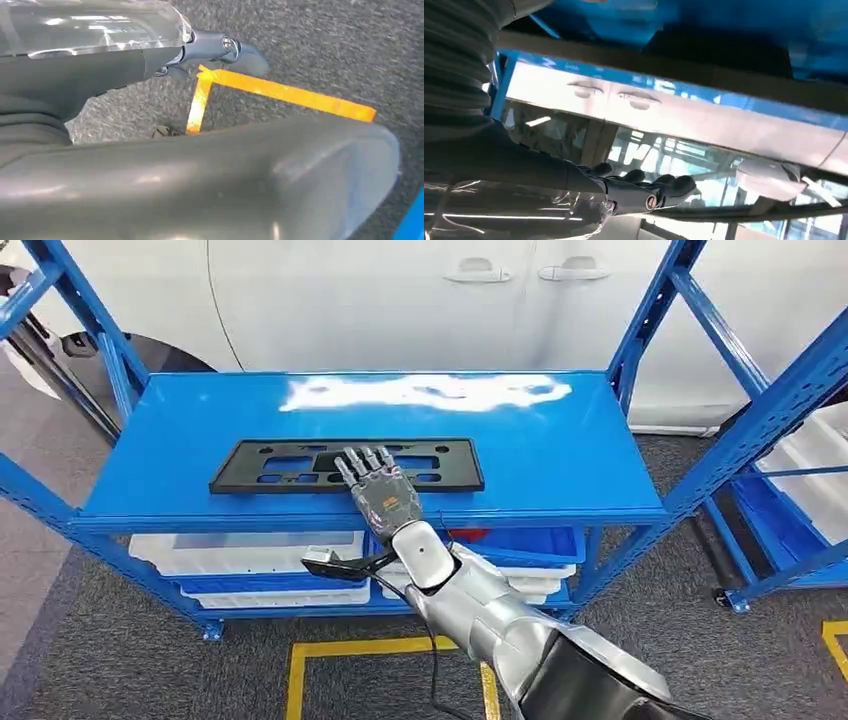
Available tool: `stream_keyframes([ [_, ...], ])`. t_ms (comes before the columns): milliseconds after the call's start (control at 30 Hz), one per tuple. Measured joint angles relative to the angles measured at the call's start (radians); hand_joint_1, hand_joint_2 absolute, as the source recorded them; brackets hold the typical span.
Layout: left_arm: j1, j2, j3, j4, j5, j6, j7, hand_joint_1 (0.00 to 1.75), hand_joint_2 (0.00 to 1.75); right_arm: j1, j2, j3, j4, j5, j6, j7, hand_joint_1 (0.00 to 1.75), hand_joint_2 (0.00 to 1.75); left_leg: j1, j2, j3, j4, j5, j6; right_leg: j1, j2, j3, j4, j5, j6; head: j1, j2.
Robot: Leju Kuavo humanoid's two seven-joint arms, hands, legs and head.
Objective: Take the parts from the cabinet and place them on the table.
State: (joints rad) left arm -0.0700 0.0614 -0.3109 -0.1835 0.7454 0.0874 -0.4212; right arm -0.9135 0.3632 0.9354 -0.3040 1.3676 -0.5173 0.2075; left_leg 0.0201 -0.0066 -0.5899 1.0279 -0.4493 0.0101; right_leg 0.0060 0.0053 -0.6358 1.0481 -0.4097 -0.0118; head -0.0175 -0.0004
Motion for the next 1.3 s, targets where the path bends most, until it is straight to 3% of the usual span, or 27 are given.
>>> stream_keyframes([
  [33, -0.001, -0.002, 0.0, 0.0, 0.0, 0.0, -0.001, 0.0, 0.0, -0.002, 0.0, 0.003, -0.002, -0.003, 0.001, 0.0, 0.0, 1.75, -0.005, 0.001, -0.001, 0.0, -0.003, -0.007, 0.005, -0.002, 0.013, -0.017, -0.018, -0.005, 0.0, 0.0],
  [133, 0.0, -0.001, 0.0, 0.0, 0.0, 0.0, -0.002, 0.0, 0.0, -0.002, 0.001, 0.01, -0.002, -0.004, 0.003, 0.001, 0.0, 1.75, 0.002, 0.002, 0.003, -0.01, -0.004, -0.022, 0.01, 0.0, 0.012, -0.026, -0.022, -0.01, 0.0, 0.0],
  [167, -0.002, 0.0, 0.0, 0.0, 0.0, 0.0, -0.002, 0.0, 0.0, -0.003, 0.001, 0.01, -0.005, -0.006, 0.003, 0.002, 0.0, 1.75, -0.004, 0.003, 0.013, -0.015, -0.007, -0.031, 0.002, 0.001, 0.023, -0.043, -0.018, -0.015, 0.0, 0.0],
  [200, 0.0, 0.0, 0.001, 0.0, 0.0, 0.0, -0.003, 0.0, 0.0, -0.002, 0.002, 0.01, -0.009, -0.006, 0.002, 0.002, 0.0, 1.75, 0.0, 0.005, 0.012, -0.002, -0.013, -0.031, -0.002, 0.0, 0.041, -0.058, -0.013, -0.016, 0.0, 0.0],
  [233, 0.0, 0.0, 0.001, 0.0, 0.001, -0.001, -0.004, 0.0, 0.0, -0.005, 0.004, 0.011, -0.009, -0.009, 0.002, 0.002, 0.0, 1.75, -0.001, 0.004, -0.007, 0.039, -0.037, -0.032, -0.004, -0.002, 0.05, -0.062, -0.016, -0.023, 0.0, 0.0],
  [333, 0.0, 0.001, 0.003, 0.0, 0.003, -0.001, -0.005, 0.0, 0.0, -0.002, 0.004, 0.02, -0.009, -0.019, 0.003, 0.002, 0.0, 1.75, 0.001, 0.004, -0.13, 0.265, -0.122, -0.042, 0.002, -0.004, 0.066, -0.061, -0.032, -0.031, 0.0, 0.0],
  [367, 0.002, 0.001, 0.003, 0.0, 0.003, -0.001, -0.005, 0.0, 0.0, 0.0, 0.004, 0.023, -0.009, -0.021, 0.003, 0.002, 0.0, 1.75, 0.001, 0.004, -0.156, 0.296, -0.115, -0.044, 0.002, -0.003, 0.07, -0.059, -0.038, -0.032, 0.0, 0.0],
  [400, 0.006, 0.001, 0.005, 0.0, 0.003, -0.001, -0.005, 0.0, 0.0, 0.0, 0.004, 0.028, -0.009, -0.023, 0.002, 0.002, 0.0, 1.75, 0.001, 0.004, -0.154, 0.276, -0.086, -0.044, 0.002, 0.0, 0.076, -0.057, -0.044, -0.03, 0.0, 0.0],
  [433, 0.007, 0.001, 0.007, 0.0, 0.003, -0.001, -0.005, 0.0, 0.0, 0.0, 0.004, 0.03, -0.009, -0.024, 0.002, 0.002, 0.0, 1.75, 0.001, 0.005, -0.131, 0.212, -0.037, -0.043, 0.002, 0.002, 0.083, -0.053, -0.052, -0.028, 0.0, 0.0],
  [500, 0.007, 0.003, 0.009, 0.0, 0.003, -0.001, -0.006, 0.0, 0.0, -0.001, 0.005, 0.033, -0.01, -0.024, 0.002, 0.002, 0.0, 1.75, 0.002, 0.006, -0.056, 0.035, 0.064, -0.04, 0.0, 0.003, 0.103, -0.046, -0.072, -0.021, 0.0, 0.0],
  [567, 0.007, 0.003, 0.009, 0.0, 0.003, -0.001, -0.008, 0.0, 0.0, -0.003, 0.005, 0.035, -0.009, -0.025, 0.002, 0.002, 0.0, 1.75, -0.005, 0.003, -0.033, -0.011, 0.037, -0.028, 0.008, 0.004, 0.1, -0.038, -0.084, -0.01, 0.0, 0.0],
  [633, 0.004, 0.003, 0.01, 0.0, 0.003, -0.001, -0.008, 0.0, 0.0, -0.002, 0.005, 0.035, -0.01, -0.027, 0.001, 0.002, 0.0, 1.75, -0.005, 0.0, -0.035, -0.006, 0.031, -0.014, 0.007, 0.003, 0.101, -0.038, -0.082, 0.0, 0.0, 0.0],
  [700, 0.008, 0.001, 0.01, 0.0, 0.003, -0.001, -0.008, 0.0, 0.0, -0.005, 0.006, 0.038, -0.01, -0.03, 0.0, 0.002, 0.0, 1.75, 0.001, 0.0, -0.016, -0.015, 0.025, -0.005, 0.006, 0.002, 0.104, -0.027, -0.094, 0.009, 0.0, 0.0],
  [733, 0.007, 0.001, 0.01, 0.0, 0.003, -0.001, -0.008, 0.0, 0.0, -0.007, 0.006, 0.04, -0.01, -0.03, 0.0, 0.002, 0.0, 1.75, 0.001, 0.001, -0.008, -0.018, 0.021, 0.001, 0.005, 0.001, 0.087, 0.012, -0.107, 0.017, 0.0, 0.0],
  [833, 0.006, 0.002, 0.011, 0.0, 0.003, -0.001, -0.01, 0.0, 0.0, -0.002, 0.005, 0.043, -0.008, -0.034, 0.0, 0.002, 0.0, 1.75, 0.0, 0.001, 0.001, -0.018, 0.007, 0.008, -0.004, 0.0, -0.057, 0.234, -0.19, 0.026, 0.0, 0.0],
  [867, 0.007, 0.002, 0.011, 0.0, 0.003, -0.001, -0.01, 0.0, 0.0, 0.001, 0.004, 0.045, -0.008, -0.035, 0.0, 0.002, 0.0, 1.75, 0.0, 0.001, 0.007, -0.018, 0.001, 0.008, -0.005, 0.0, -0.096, 0.279, -0.193, 0.028, 0.0, 0.0],
  [900, 0.01, 0.002, 0.011, 0.0, 0.003, -0.001, -0.01, 0.0, 0.0, 0.003, 0.003, 0.049, -0.006, -0.035, 0.0, 0.002, 0.0, 1.75, -0.001, 0.0, 0.019, -0.018, -0.007, 0.007, -0.006, 0.0, -0.113, 0.272, -0.163, 0.029, 0.0, 0.0],
  [933, 0.011, 0.002, 0.011, 0.0, 0.003, -0.001, -0.01, 0.0, 0.0, 0.003, 0.003, 0.054, -0.006, -0.034, 0.001, -0.001, 0.0, 1.75, -0.001, -0.001, 0.031, -0.018, -0.015, 0.006, -0.006, 0.0, -0.103, 0.221, -0.116, 0.027, 0.0, 0.0],
  [1000, 0.009, 0.002, 0.011, 0.0, 0.003, -0.001, -0.011, 0.0, 0.0, 0.002, 0.003, 0.061, -0.006, -0.026, 0.001, -0.002, 0.0, 1.75, -0.002, -0.002, 0.058, -0.019, -0.033, 0.001, -0.004, 0.0, -0.047, 0.049, 0.01, 0.016, 0.0, 0.0],
  [1033, 0.01, 0.001, 0.011, 0.0, 0.004, -0.001, -0.012, 0.0, 0.0, 0.002, 0.002, 0.065, -0.005, -0.019, 0.001, -0.002, 0.0, 1.75, 0.0, -0.002, 0.06, -0.022, -0.042, -0.002, 0.002, 0.0, -0.031, -0.016, 0.045, 0.006, 0.0, 0.0],
  [1067, 0.007, -0.001, 0.011, 0.0, 0.004, -0.001, -0.013, 0.0, 0.0, 0.0, 0.001, 0.072, -0.003, -0.014, 0.0, -0.003, 0.0, 1.75, -0.002, -0.003, 0.068, -0.023, -0.046, -0.008, 0.01, -0.002, -0.026, -0.024, 0.004, 0.0, 0.0, 0.0],
  [1133, 0.006, -0.002, 0.012, 0.0, 0.005, -0.001, -0.015, 0.0, 0.0, -0.002, 0.001, 0.08, -0.003, -0.005, -0.002, -0.003, 0.0, 1.75, -0.001, -0.001, 0.079, -0.014, -0.047, -0.023, 0.014, 0.002, -0.013, -0.042, 0.012, -0.012, 0.0, 0.0],
  [1167, 0.007, -0.002, 0.012, 0.0, 0.006, -0.001, -0.016, 0.0, 0.0, -0.003, 0.001, 0.083, -0.002, -0.002, -0.002, -0.003, 0.0, 1.75, -0.001, 0.0, 0.086, -0.015, -0.044, -0.031, 0.013, 0.002, -0.002, -0.046, 0.003, -0.021, 0.0, 0.0],
  [1233, 0.003, -0.001, 0.014, 0.0, 0.006, -0.001, -0.017, 0.0, 0.0, -0.009, 0.003, 0.091, -0.001, 0.004, 0.0, -0.003, 0.0, 1.75, 0.002, 0.002, 0.078, 0.025, -0.058, -0.034, 0.004, 0.002, 0.031, -0.059, 0.001, -0.029, 0.0, 0.0],
  [1267, 0.001, -0.002, 0.014, 0.0, 0.006, -0.002, -0.017, 0.0, 0.0, -0.013, 0.003, 0.093, -0.001, 0.008, 0.002, -0.003, 0.0, 1.75, 0.002, 0.002, 0.044, 0.086, -0.072, -0.039, 0.004, 0.001, 0.037, -0.059, -0.005, -0.037, 0.0, 0.0],
  [1300, -0.001, -0.002, 0.014, 0.0, 0.005, -0.002, -0.018, 0.0, 0.0, -0.015, 0.004, 0.097, -0.002, 0.013, 0.007, -0.003, 0.0, 1.75, 0.003, 0.002, -0.007, 0.167, -0.102, -0.044, 0.005, 0.001, 0.043, -0.059, -0.013, -0.038, -0.001, 0.0],
])
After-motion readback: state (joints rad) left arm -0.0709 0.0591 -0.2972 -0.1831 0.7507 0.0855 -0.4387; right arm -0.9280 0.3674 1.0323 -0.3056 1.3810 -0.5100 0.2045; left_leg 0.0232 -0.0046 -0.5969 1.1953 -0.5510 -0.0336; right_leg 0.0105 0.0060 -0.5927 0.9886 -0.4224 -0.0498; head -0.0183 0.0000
